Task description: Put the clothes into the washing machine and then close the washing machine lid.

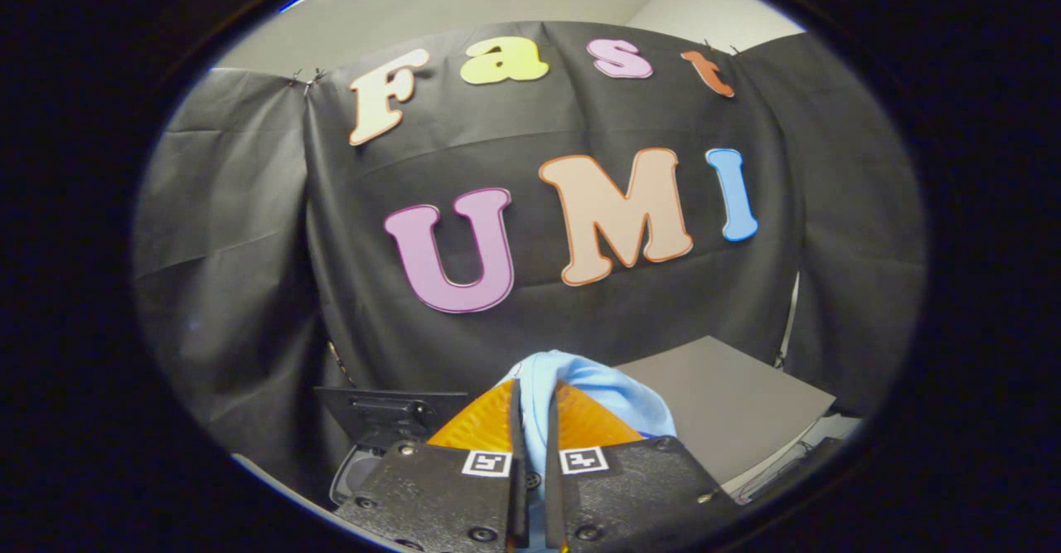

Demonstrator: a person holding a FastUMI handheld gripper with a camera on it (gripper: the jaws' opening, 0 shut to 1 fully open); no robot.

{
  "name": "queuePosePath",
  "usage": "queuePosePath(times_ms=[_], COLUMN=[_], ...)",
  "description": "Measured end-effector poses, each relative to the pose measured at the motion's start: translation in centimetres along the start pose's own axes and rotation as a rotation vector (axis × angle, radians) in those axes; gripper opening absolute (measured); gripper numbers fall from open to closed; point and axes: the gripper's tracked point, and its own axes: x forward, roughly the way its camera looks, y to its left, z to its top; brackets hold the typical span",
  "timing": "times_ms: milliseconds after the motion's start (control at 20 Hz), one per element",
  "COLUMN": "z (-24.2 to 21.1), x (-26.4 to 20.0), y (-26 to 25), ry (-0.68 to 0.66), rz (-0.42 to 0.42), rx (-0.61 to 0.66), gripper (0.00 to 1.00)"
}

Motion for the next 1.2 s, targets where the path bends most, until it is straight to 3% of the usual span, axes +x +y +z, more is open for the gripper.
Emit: queuePosePath(times_ms=[500, 850, 1200], z=[-0.3, -7.6, -17.2], x=[0.7, 4.0, 7.2], y=[12.1, 18.3, 21.2], ry=[-0.06, 0.022, 0.138], rz=[0.158, 0.212, 0.228], rx=[0.006, 0.002, 0.026], gripper=[0.07, 0.07, 0.07])
